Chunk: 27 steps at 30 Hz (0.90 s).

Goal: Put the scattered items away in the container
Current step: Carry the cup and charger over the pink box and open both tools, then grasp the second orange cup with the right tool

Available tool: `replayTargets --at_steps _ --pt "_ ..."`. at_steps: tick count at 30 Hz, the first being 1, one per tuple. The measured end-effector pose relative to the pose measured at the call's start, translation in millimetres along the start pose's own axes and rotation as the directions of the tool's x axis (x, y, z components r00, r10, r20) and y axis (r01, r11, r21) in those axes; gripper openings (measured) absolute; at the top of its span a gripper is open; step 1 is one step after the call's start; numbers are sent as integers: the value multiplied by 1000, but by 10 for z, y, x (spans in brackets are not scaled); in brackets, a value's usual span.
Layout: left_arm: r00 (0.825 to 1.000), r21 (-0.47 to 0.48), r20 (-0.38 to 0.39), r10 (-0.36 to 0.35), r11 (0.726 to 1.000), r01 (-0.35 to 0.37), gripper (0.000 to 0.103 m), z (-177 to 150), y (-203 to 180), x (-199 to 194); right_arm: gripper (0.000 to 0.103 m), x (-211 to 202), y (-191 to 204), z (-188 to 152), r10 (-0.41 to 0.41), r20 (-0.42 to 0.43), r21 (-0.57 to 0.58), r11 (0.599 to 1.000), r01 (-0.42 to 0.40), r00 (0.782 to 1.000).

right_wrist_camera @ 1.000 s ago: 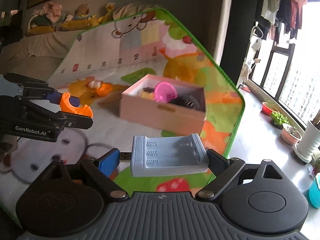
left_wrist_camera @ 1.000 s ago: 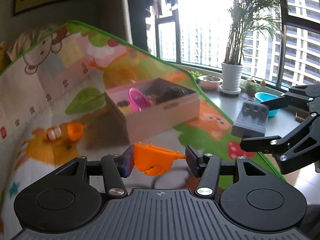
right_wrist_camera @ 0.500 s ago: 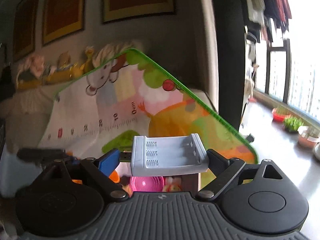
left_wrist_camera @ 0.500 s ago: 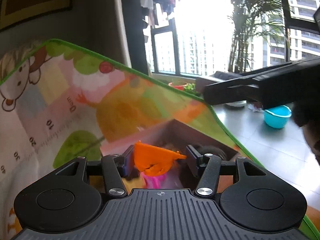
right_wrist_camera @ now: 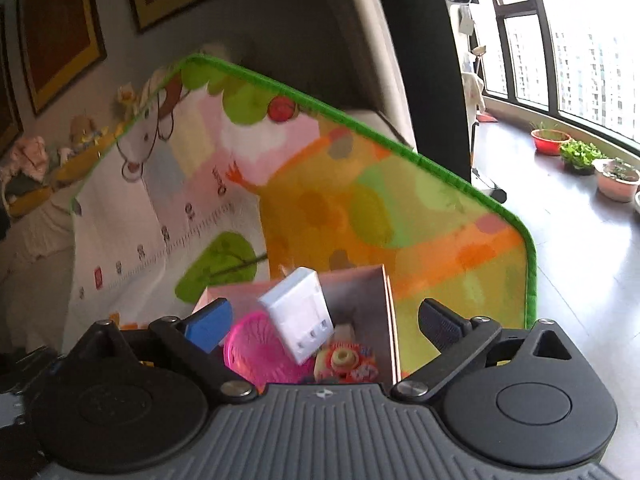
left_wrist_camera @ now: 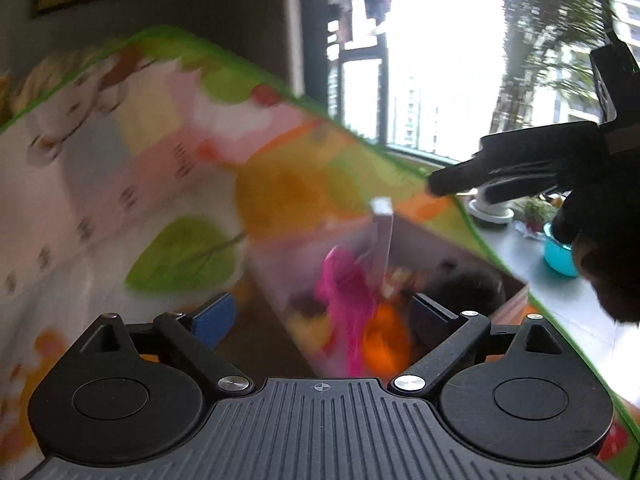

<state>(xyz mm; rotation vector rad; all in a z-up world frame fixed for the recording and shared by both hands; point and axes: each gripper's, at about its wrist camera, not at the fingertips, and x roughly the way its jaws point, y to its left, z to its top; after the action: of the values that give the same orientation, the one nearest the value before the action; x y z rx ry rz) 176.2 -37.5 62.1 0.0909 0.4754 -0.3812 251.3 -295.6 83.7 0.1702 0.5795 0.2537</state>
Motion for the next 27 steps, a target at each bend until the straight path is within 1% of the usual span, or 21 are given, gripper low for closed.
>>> replayTargets --at_steps 1,3,4,5,7,9,10,11,13,14,15,17,19,22,25,26,27 --pt "1000 -20 -9 28 999 -28 100 -100 77 -85 100 -3 83 -20 -10 -4 -27 1000 10 1000" --pt "993 -46 -33 110 993 -112 100 -281 221 -217 100 -15 301 -45 -26 -5 -97 995 26 1000" --pt "986 -64 -52 161 984 -164 101 -372 309 -272 100 -19 445 -59 -28 -3 -139 990 28 1000" --pt "978 -85 -70 194 976 -200 101 -446 400 -315 100 -14 611 -72 -24 -2 -183 983 23 1000" --pt "968 -148 -99 232 958 -245 101 -576 613 -415 97 16 964 -103 -5 -5 -265 964 4 1000" --pt "959 -203 -115 259 939 -278 101 -673 790 -498 87 89 1343 -144 19 -25 -343 939 -27 999" --pt "955 -226 -119 272 929 -293 101 -723 863 -539 75 141 1516 -166 37 -53 -369 928 -54 998" --pt "954 -245 -118 276 923 -298 101 -768 920 -574 65 213 1681 -183 60 -97 -383 919 -92 994" --pt "958 -281 -110 263 917 -284 101 -863 998 -658 63 400 1970 -230 103 -189 -377 910 -169 976" --pt "962 -297 -104 253 915 -273 101 -902 1019 -684 63 492 2090 -258 109 -215 -377 907 -186 971" --pt "965 -311 -98 244 913 -263 101 -940 1040 -696 64 580 2205 -296 103 -230 -386 903 -188 968" --pt "970 -340 -95 224 908 -243 101 -1000 1077 -710 71 748 2400 -399 70 -249 -410 896 -170 966" --pt "975 -351 -73 212 909 -224 101 -1006 1084 -744 73 918 2522 -499 38 -267 -426 892 -153 963" --pt "978 -363 -73 193 909 -206 101 -1022 1113 -706 75 1156 2598 -622 -16 -283 -445 888 -116 959" --pt "980 -373 -70 188 906 -200 102 -1034 1131 -698 74 1326 2609 -711 -43 -310 -440 892 -103 950" --pt "980 -374 -70 186 906 -198 102 -1036 1135 -695 70 1356 2600 -742 -54 -315 -446 890 -98 947" --pt "980 -374 -69 185 906 -197 102 -1034 1136 -694 64 1376 2584 -770 -63 -323 -454 886 -96 944"
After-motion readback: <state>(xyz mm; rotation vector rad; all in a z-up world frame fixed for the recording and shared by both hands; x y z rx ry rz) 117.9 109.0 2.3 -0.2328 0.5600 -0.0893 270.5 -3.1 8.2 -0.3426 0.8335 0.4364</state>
